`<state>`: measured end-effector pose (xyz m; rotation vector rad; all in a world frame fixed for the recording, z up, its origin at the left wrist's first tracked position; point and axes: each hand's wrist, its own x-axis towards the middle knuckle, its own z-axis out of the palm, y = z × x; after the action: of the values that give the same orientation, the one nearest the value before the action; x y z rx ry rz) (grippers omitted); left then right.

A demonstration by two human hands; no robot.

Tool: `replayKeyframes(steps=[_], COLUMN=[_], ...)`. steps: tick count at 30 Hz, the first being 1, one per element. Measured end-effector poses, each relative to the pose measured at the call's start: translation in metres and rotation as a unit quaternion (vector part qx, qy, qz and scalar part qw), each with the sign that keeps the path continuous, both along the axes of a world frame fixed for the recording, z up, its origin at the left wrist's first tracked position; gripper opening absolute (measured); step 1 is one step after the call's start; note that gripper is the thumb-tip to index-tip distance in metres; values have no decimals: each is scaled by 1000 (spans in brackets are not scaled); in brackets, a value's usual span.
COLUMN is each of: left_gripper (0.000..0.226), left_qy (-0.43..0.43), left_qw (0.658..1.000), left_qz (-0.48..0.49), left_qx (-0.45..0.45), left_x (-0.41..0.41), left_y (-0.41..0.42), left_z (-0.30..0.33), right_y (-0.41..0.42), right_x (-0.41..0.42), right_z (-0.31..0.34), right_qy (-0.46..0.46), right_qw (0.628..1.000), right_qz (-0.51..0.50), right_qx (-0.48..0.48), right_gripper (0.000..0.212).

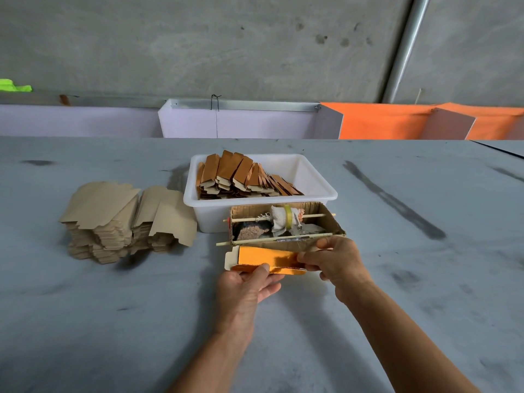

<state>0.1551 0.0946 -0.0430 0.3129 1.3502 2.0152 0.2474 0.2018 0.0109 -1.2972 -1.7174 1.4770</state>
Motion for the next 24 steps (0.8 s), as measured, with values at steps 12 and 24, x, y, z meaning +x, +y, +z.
replayKeyframes(steps=[12,24], left_gripper=[10,5], left_qy=[-2,3], left_qw=[1000,1000], left_qz=[6,5], left_qx=[5,-2], left_x=[-1,-1], left_y=[0,0], left_z=[-3,-4], right_y=[5,9], right_x=[-5,-7], right_z=[-12,-21], right_qy=[-30,-64], right_qw=[997,982], right_qz=[-6,-39], right_qx=[74,172], right_gripper=[25,19])
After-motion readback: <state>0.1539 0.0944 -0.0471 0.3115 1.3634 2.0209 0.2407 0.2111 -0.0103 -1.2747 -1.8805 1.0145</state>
